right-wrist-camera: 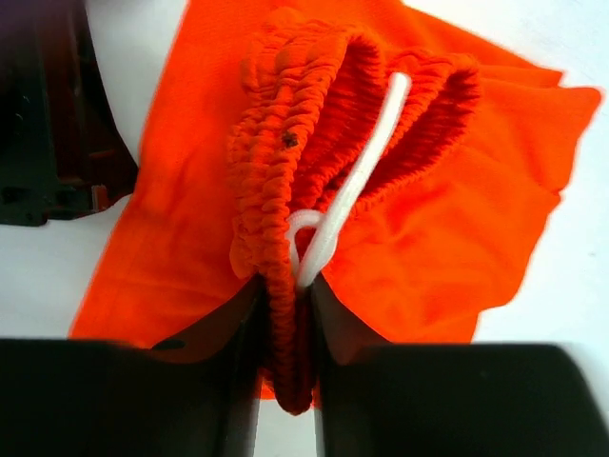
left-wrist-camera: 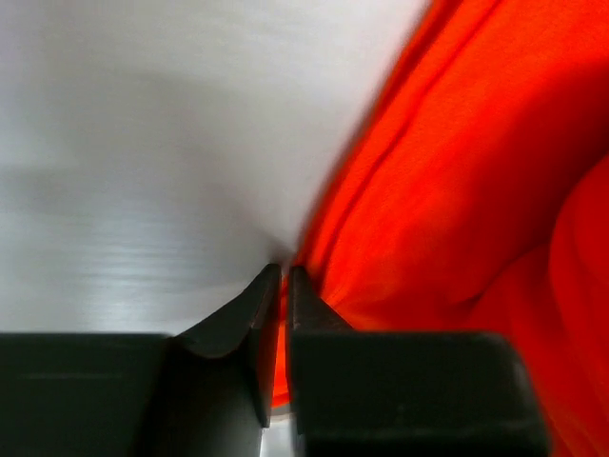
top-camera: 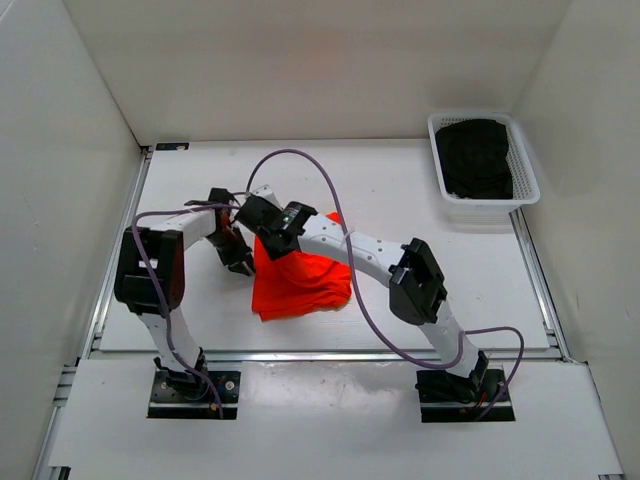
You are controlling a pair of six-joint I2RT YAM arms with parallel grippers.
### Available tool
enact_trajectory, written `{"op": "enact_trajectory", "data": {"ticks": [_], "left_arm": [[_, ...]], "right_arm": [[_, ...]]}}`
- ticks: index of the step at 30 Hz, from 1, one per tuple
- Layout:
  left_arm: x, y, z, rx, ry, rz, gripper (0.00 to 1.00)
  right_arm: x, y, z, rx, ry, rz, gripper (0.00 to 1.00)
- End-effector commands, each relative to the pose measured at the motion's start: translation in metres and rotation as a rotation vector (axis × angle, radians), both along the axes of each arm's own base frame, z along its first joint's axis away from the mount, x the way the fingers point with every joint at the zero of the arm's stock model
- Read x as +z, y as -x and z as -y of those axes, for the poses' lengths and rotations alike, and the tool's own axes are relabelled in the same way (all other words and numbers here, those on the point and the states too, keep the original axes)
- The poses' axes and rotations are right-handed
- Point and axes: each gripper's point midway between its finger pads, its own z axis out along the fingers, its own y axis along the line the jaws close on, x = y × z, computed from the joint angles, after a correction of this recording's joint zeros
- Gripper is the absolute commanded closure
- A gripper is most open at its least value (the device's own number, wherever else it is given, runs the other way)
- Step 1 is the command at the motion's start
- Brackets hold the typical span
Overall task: Fold and stack the shorts
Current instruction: Fold the shorts
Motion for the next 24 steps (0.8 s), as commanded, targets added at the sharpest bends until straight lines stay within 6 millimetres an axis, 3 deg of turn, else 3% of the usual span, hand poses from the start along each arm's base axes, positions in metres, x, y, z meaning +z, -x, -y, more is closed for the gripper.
{"op": "enact_trajectory", "data": {"ticks": [1,2,3,4,5,6,7,8,9,10,11,12,15,16,17,19,22,23,24], "left_arm": [[0.029,-0.003,-0.021,0.061,0.022,0.067,0.64],[0.044,-0.007,-0.029,0.08,0.005,0.11,0.58],[0.05,-0.005,-0.041,0.101,-0.008,0.118,0.55],[0.061,-0.006,-0.048,0.106,-0.019,0.132,0.47],[0.068,-0.008,-0.056,0.125,-0.042,0.147,0.46],[0.08,-0.008,-0.062,0.13,-0.053,0.178,0.46],[0.089,-0.013,-0.067,0.145,-0.062,0.201,0.45],[0.096,-0.012,-0.068,0.133,-0.065,0.208,0.45],[0.103,-0.015,-0.068,0.134,-0.063,0.234,0.46],[0.111,-0.018,-0.06,0.093,-0.073,0.257,0.47],[0.115,-0.021,-0.053,0.072,-0.069,0.272,0.5],[0.119,-0.021,-0.048,0.039,-0.081,0.283,0.56],[0.129,-0.031,-0.016,-0.058,-0.084,0.322,0.56],[0.12,-0.035,-0.011,-0.07,-0.108,0.294,0.52],[0.129,-0.044,0.007,-0.11,-0.108,0.328,0.46],[0.116,-0.055,0.017,-0.13,-0.148,0.294,0.4],[0.119,-0.074,0.036,-0.146,-0.182,0.314,0.39],[0.107,-0.078,0.039,-0.158,-0.206,0.282,0.39],[0.113,-0.086,0.045,-0.154,-0.208,0.297,0.39]], "right_arm": [[0.035,0.009,-0.036,0.128,-0.146,0.038,0.54],[0.038,0.014,-0.043,0.195,-0.172,0.031,0.11],[0.054,0.023,-0.048,0.245,-0.24,0.022,0.0],[0.047,0.035,-0.055,0.294,-0.29,-0.019,0.0],[0.068,0.041,-0.052,0.313,-0.345,-0.002,0.0],[0.073,0.039,-0.046,0.302,-0.375,-0.005,0.0],[0.056,0.042,-0.036,0.289,-0.384,-0.025,0.0],[0.076,0.038,-0.02,0.268,-0.45,-0.015,0.0],[0.075,0.036,-0.009,0.238,-0.475,-0.022,0.0],[0.072,0.034,0.003,0.181,-0.506,-0.038,0.01],[0.063,0.03,0.03,0.124,-0.515,-0.053,0.05],[0.057,0.03,0.044,0.078,-0.519,-0.072,0.19],[0.051,0.024,0.086,-0.078,-0.552,-0.086,0.37],[0.034,0.028,0.102,-0.119,-0.526,-0.105,0.37],[0.04,0.028,0.113,-0.147,-0.549,-0.095,0.37],[0.034,0.033,0.132,-0.211,-0.539,-0.112,0.37],[0.028,0.042,0.157,-0.256,-0.519,-0.118,0.36],[0.033,0.044,0.161,-0.264,-0.535,-0.103,0.36],[0.026,0.049,0.171,-0.282,-0.509,-0.12,0.36]]}}
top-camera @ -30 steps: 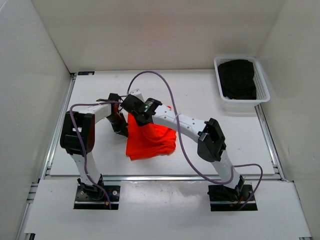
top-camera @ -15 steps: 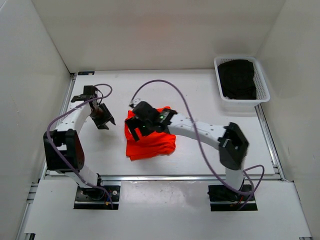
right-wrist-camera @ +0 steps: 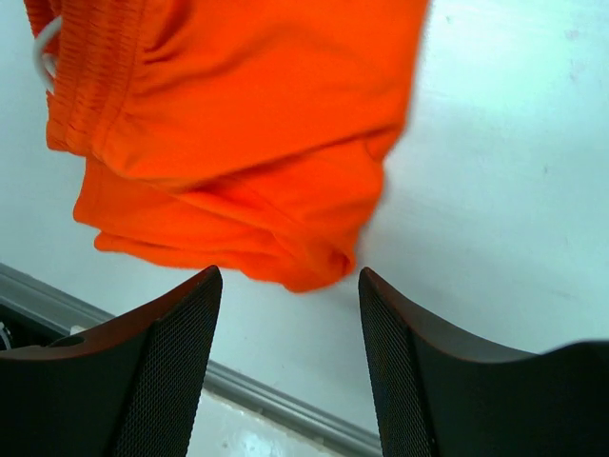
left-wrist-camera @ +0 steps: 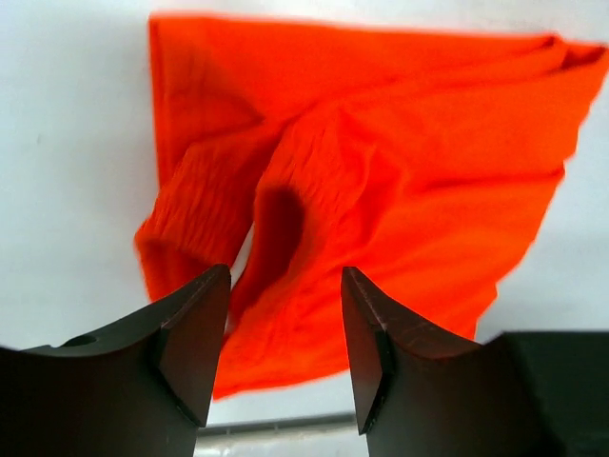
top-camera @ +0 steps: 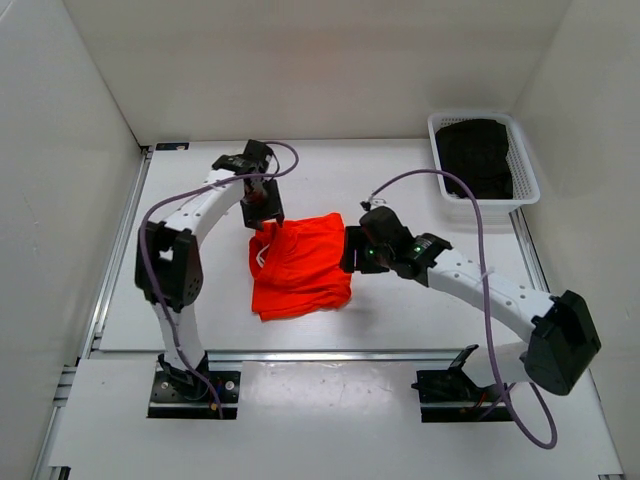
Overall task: Fold and stack the shorts
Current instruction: Fold the shorts
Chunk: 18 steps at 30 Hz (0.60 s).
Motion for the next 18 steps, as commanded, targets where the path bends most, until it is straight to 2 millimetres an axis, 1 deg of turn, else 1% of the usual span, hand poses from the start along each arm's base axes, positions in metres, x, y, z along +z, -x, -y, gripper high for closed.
{"op": "enact_trajectory", "data": {"ticks": [1,2,3,4,5,6,7,8,9,10,11,12,13,14,15,16,17,18], "left_arm": [[0.006,-0.017,0.003,0.022,-0.071,0.019,0.39],[-0.005,-0.025,0.002,0.028,-0.096,0.005,0.39],[-0.009,-0.024,0.009,0.012,-0.103,-0.01,0.39],[-0.006,-0.027,0.012,0.007,-0.117,-0.007,0.37],[-0.017,-0.03,0.008,0.015,-0.158,-0.03,0.37],[-0.016,-0.032,0.013,0.014,-0.154,-0.027,0.37],[-0.02,-0.032,0.013,0.014,-0.159,-0.037,0.37],[-0.024,-0.031,0.017,0.006,-0.143,-0.055,0.37],[-0.024,-0.03,0.018,0.003,-0.135,-0.058,0.4],[-0.024,-0.029,0.02,-0.009,-0.129,-0.061,0.45],[-0.024,-0.028,0.021,-0.012,-0.121,-0.064,0.57],[-0.015,-0.029,0.021,-0.011,-0.113,-0.045,0.9],[-0.013,-0.026,0.021,-0.022,-0.107,-0.045,0.9],[-0.007,-0.026,0.016,-0.012,-0.104,-0.039,0.9],[0.006,-0.022,0.015,-0.01,-0.094,-0.013,0.9],[0.008,-0.02,0.005,-0.001,-0.09,-0.019,0.9],[0.013,-0.016,0.003,-0.008,-0.07,-0.017,0.9],[0.026,-0.014,-0.006,0.005,-0.046,0.002,0.9]], "right_arm": [[0.013,0.004,0.016,-0.073,-0.034,0.006,0.36],[0.014,0.007,0.019,-0.073,-0.041,0.013,0.36],[0.016,0.006,0.025,-0.097,-0.039,0.014,0.36],[0.014,0.011,0.029,-0.098,-0.032,0.008,0.36],[0.013,0.009,0.035,-0.114,-0.026,0.012,0.36],[0.011,0.01,0.036,-0.121,-0.024,0.001,0.34],[0.015,0.008,0.039,-0.132,-0.032,0.01,0.34],[0.013,0.009,0.041,-0.139,-0.02,0.008,0.34],[0.013,0.009,0.041,-0.139,-0.019,0.008,0.34],[0.015,0.007,0.046,-0.153,-0.018,0.007,0.34],[0.015,0.005,0.049,-0.162,-0.018,0.007,0.34],[0.014,0.005,0.049,-0.155,-0.012,0.012,0.34],[0.013,0.005,0.052,-0.164,-0.005,0.005,0.34],[0.017,0.003,0.051,-0.164,-0.012,0.012,0.34],[0.017,0.003,0.052,-0.155,-0.005,0.016,0.34],[0.02,0.001,0.049,-0.155,-0.009,0.021,0.34],[0.02,0.001,0.05,-0.145,-0.002,0.026,0.34],[0.021,-0.002,0.048,-0.138,0.003,0.031,0.34]]}}
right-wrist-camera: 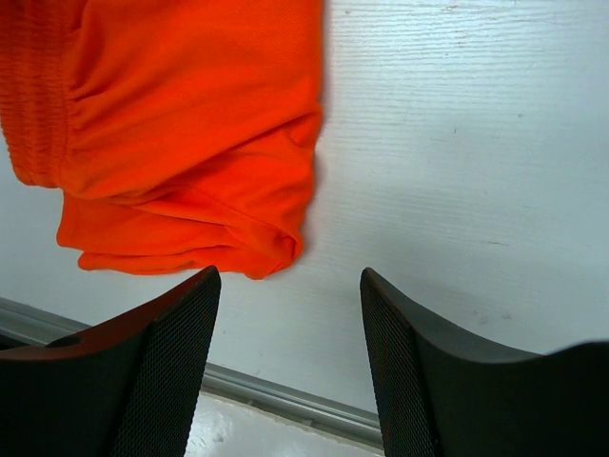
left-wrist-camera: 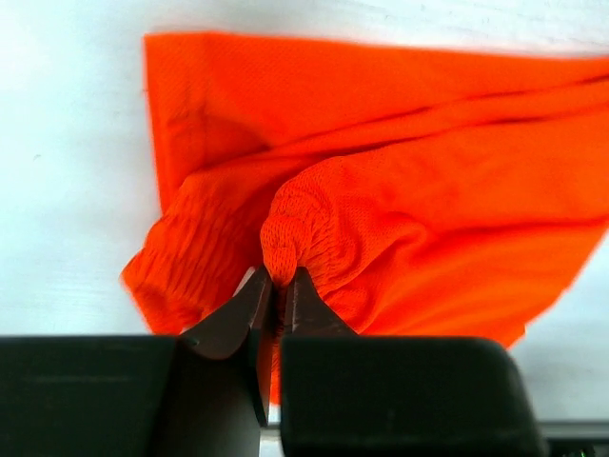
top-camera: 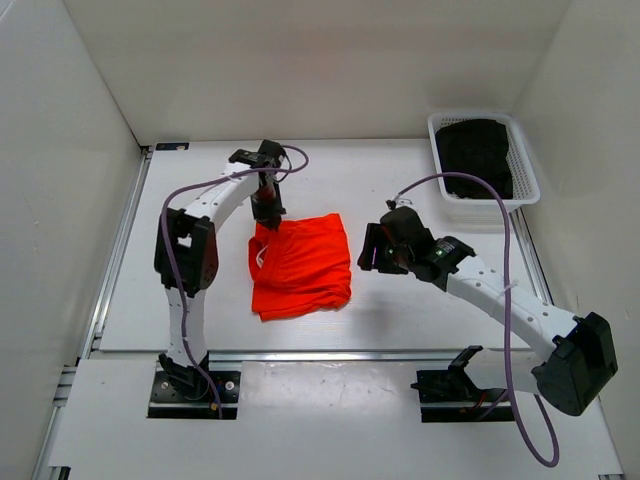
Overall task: Fold and stack the shorts
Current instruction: Fold the shorts
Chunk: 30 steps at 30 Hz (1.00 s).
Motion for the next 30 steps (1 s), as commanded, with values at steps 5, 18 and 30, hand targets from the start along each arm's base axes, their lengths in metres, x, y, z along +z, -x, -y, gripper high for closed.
{"op": "enact_trajectory", "data": {"ticks": [5,18,30], "left_arm": [[0.036,0.031,-0.039,-0.011,0.099,0.005,0.84],[0.082,0.041,-0.082,0.098,-0.018,0.16,0.39],[-0.029,0.051,-0.063,0.055,-0.047,-0.02,0.9]], "right_arm": [[0.014,-0.017,-0.016,0.063,0.02,0.028,0.32],[-0.043,-0.007,-0.119,0.321,0.101,-0.133,0.58],[-0.131,-0.007,-0.095,0.103,0.28,-0.312,0.99]]}}
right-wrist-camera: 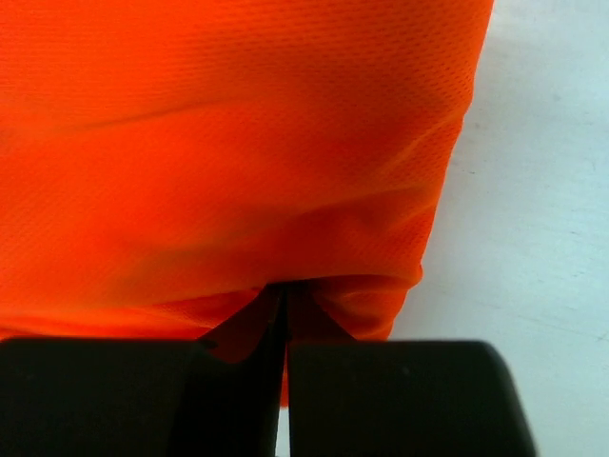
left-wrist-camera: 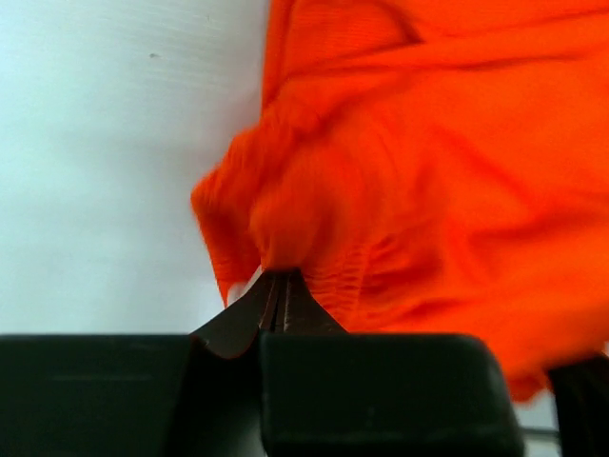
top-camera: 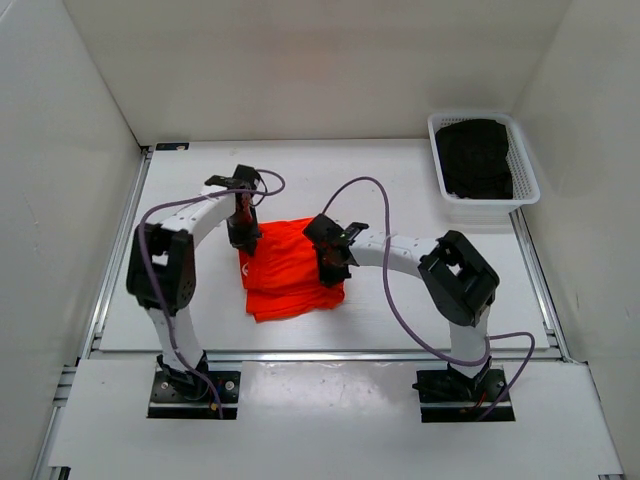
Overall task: Fold and stack the shorts
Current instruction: Fold the shorts
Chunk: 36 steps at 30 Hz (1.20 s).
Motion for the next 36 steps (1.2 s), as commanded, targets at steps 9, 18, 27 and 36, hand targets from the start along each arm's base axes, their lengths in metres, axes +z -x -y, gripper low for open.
{"op": "enact_trajectory", "data": {"ticks": [9,18,27,36], "left_arm": [[-0.056,-0.037,0.008,-0.027,-0.021,-0.058,0.9],[-0.021,-0.095,0.033,-0.058,0.047,0.035,0.9],[0.137,-0.089,0.013,-0.052,0.041,0.298,0.2],[0.237,-0.001,-0.021,-0.011,0.161,0.573,0.0]], "right_arm": [[-0.035,-0.019,0.03,-0.217,0.13,-0.017,0.99],[-0.012,-0.092,0.046,-0.3,0.185,0.134,0.97],[0.153,-0.105,0.082,-0.309,0.056,0.49,0.0],[0.218,-0.041,0.193,-0.48,0.025,0.557,0.0]]}}
